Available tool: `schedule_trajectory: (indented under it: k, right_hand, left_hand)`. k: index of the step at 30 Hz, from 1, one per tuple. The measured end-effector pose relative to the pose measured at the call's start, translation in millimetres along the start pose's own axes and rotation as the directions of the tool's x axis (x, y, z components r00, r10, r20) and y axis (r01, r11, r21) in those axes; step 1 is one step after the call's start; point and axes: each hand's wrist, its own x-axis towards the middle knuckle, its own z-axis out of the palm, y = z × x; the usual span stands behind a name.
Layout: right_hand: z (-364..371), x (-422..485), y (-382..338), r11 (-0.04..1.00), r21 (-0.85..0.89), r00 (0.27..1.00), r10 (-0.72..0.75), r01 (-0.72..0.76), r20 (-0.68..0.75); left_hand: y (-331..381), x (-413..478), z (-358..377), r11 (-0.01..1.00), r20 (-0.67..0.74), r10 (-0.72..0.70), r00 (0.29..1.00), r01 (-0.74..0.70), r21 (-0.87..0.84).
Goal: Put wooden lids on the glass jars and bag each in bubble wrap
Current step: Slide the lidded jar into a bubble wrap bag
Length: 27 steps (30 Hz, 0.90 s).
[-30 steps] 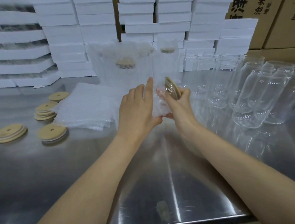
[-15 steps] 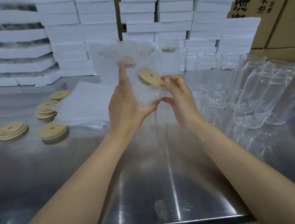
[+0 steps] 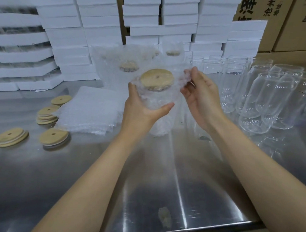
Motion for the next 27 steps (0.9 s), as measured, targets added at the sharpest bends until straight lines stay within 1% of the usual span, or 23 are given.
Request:
schedule_trajectory:
  k: [1,3,5,6,7,8,9,11,12,13,15,16,17,18,19,21,22,23,24,25,26,27]
  right_hand:
    - [-1.1,0.6,0.0,0.999,-0.040,1.000,-0.001,0.001,0.004]
    - [-5.3,0.6,3.7,0.974,-0.227,0.998,0.037,-0.026,0.042]
    - [-7.4,-2.7,10.2,0.907,-0.417,0.982,0.130,-0.062,0.137]
    - [-7.9,-5.0,13.8,0.884,-0.460,0.966,0.183,-0.080,0.184]
    - [-7.1,-7.6,16.5,0.877,-0.469,0.947,0.233,-0.106,0.221]
    - [-6.6,-8.9,18.6,0.878,-0.459,0.931,0.270,-0.133,0.246]
    - [-6.9,-9.3,19.8,0.885,-0.441,0.916,0.294,-0.152,0.274]
    - [-6.9,-8.3,22.2,0.904,-0.396,0.902,0.296,-0.158,0.315]
    - [-6.8,-7.5,23.9,0.910,-0.386,0.903,0.286,-0.152,0.321]
    - [-6.7,-7.2,25.4,0.914,-0.379,0.912,0.270,-0.142,0.310]
    - [-5.9,-6.8,26.3,0.922,-0.372,0.947,0.208,-0.107,0.244]
    - [-5.6,-7.3,25.8,0.926,-0.369,0.962,0.170,-0.082,0.213]
    - [-5.9,-7.1,24.7,0.924,-0.379,0.976,0.134,-0.060,0.173]
    - [-6.1,-7.1,23.1,0.917,-0.398,0.987,0.097,-0.037,0.131]
    - [-7.1,-7.4,21.6,0.909,-0.415,0.993,0.068,-0.022,0.095]
    - [-10.3,-8.2,20.8,0.910,-0.415,0.997,0.039,-0.008,0.065]
    - [-11.0,-8.9,20.4,0.910,-0.414,0.998,0.025,0.002,0.061]
    - [-12.2,-9.0,21.1,0.909,-0.416,0.998,0.016,0.010,0.059]
    - [-13.3,-8.5,22.1,0.910,-0.415,0.998,0.005,0.019,0.055]
    - [-13.1,-8.6,21.2,0.915,-0.402,0.999,0.002,0.019,0.053]
    - [-11.7,-8.9,19.7,0.926,-0.378,0.999,0.011,0.008,0.048]
    - [-10.0,-8.8,17.9,0.942,-0.336,0.999,0.027,-0.016,0.031]
  left_hand:
    - [0.1,-0.3,1.0,0.999,0.022,-0.034,0.999,0.035,-0.025]
    - [-0.5,-0.2,1.3,0.988,0.056,-0.106,0.993,0.112,-0.106]
    - [0.4,2.0,-0.3,0.940,0.087,-0.143,0.986,0.163,-0.300]
    - [2.1,2.6,-1.3,0.888,0.121,-0.156,0.980,0.192,-0.418]
    - [3.9,2.3,-2.0,0.829,0.171,-0.172,0.970,0.236,-0.507]
    - [4.5,2.0,-3.2,0.784,0.215,-0.198,0.956,0.286,-0.551]
    - [5.5,0.9,-4.2,0.751,0.249,-0.231,0.940,0.336,-0.568]
    - [5.4,-0.8,-4.1,0.702,0.311,-0.278,0.909,0.413,-0.580]
    - [6.8,-0.1,-3.3,0.700,0.303,-0.276,0.912,0.407,-0.587]
    - [8.9,1.7,-2.8,0.732,0.248,-0.253,0.935,0.352,-0.584]
    - [8.3,6.8,-3.6,0.841,0.054,-0.153,0.987,0.159,-0.517]
    - [6.3,8.7,-3.6,0.881,0.001,-0.099,0.995,0.088,-0.465]
    - [3.8,10.0,-3.1,0.907,-0.016,-0.080,0.997,0.066,-0.416]
    - [-0.1,11.4,-1.7,0.926,-0.012,-0.108,0.994,0.096,-0.366]
    - [-4.7,12.5,0.3,0.929,0.007,-0.172,0.985,0.165,-0.330]
    - [-13.6,15.3,0.6,0.899,0.041,-0.346,0.937,0.344,-0.273]
    - [-18.6,16.9,-1.4,0.887,0.057,-0.413,0.909,0.416,-0.201]
    - [-24.1,17.9,-4.5,0.883,0.095,-0.454,0.886,0.462,-0.085]
    - [-29.7,17.4,-8.0,0.882,0.167,-0.470,0.867,0.467,0.056]
    - [-32.6,15.1,-11.0,0.883,0.264,-0.467,0.844,0.430,0.187]
    - [-33.8,12.1,-12.1,0.887,0.358,-0.454,0.816,0.373,0.274]
    - [-35.1,9.7,-12.2,0.893,0.427,-0.440,0.790,0.333,0.304]
